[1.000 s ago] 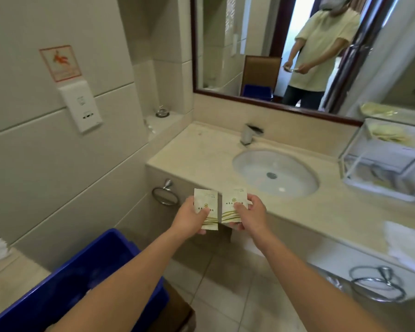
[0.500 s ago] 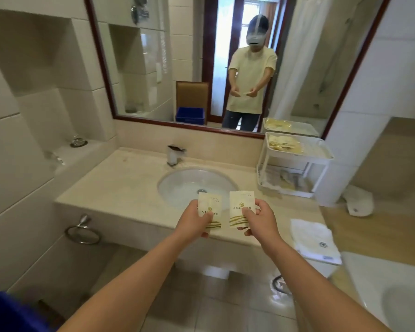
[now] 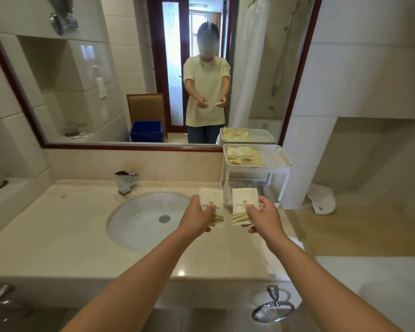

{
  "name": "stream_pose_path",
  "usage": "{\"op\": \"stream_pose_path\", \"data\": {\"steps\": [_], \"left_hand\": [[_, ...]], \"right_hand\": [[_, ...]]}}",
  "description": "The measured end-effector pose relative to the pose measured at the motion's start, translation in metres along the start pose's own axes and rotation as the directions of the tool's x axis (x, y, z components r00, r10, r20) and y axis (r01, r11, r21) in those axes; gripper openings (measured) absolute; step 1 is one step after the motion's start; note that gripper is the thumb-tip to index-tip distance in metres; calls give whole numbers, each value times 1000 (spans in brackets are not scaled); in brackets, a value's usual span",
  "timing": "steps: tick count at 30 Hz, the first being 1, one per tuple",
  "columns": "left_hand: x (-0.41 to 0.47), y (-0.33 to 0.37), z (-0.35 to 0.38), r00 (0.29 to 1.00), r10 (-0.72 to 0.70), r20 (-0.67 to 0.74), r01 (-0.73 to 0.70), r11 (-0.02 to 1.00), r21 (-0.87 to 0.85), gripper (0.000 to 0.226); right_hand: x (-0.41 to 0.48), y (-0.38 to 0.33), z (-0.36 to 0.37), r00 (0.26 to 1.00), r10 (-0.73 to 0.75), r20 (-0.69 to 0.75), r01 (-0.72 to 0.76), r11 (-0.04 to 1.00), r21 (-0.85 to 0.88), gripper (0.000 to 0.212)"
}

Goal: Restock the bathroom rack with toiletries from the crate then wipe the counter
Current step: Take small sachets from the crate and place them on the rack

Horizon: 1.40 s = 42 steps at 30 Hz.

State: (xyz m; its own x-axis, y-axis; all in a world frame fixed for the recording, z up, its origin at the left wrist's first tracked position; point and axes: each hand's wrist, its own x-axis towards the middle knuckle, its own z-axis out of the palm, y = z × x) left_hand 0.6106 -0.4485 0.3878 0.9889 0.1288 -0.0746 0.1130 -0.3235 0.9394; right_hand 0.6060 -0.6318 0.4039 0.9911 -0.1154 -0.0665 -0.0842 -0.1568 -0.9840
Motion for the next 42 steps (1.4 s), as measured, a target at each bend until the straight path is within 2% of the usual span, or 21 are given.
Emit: {"op": "stream_pose_path", "data": {"steps": [12, 19, 25, 29, 32, 35, 39, 42], "left_hand": [[164, 23, 31, 996, 48, 70, -44, 998, -50, 30], [221, 37, 51, 993, 54, 104, -49, 998, -48, 53], [275, 55, 72, 993, 89, 81, -88, 996, -17, 58], [316, 66, 89, 996, 86, 23, -87, 993, 77, 62], [348, 72, 103, 998, 38, -51, -30, 988, 153, 63], [376, 74, 116, 989, 24, -144, 28, 936, 352, 67], [403, 68, 128, 978, 48, -204, 63, 861, 505, 66], [415, 64, 135, 969, 77, -237, 72, 824, 562, 59]], "right_hand": [[144, -17, 0, 995, 39, -87, -38, 999, 11, 22], [212, -16, -7, 990, 63, -126, -63, 998, 2, 25], [286, -16, -12, 994, 78, -77, -78, 997, -1, 28], [340, -15, -15, 994, 97, -44, -97, 995, -2, 30], [379, -11, -14, 993, 119, -8, -119, 993, -19, 33], [414, -4, -12, 990, 142, 7, -142, 989, -37, 44], [447, 7, -6, 997, 69, 43, -64, 994, -90, 68], [463, 13, -3, 997, 34, 71, -20, 983, -182, 60]]}}
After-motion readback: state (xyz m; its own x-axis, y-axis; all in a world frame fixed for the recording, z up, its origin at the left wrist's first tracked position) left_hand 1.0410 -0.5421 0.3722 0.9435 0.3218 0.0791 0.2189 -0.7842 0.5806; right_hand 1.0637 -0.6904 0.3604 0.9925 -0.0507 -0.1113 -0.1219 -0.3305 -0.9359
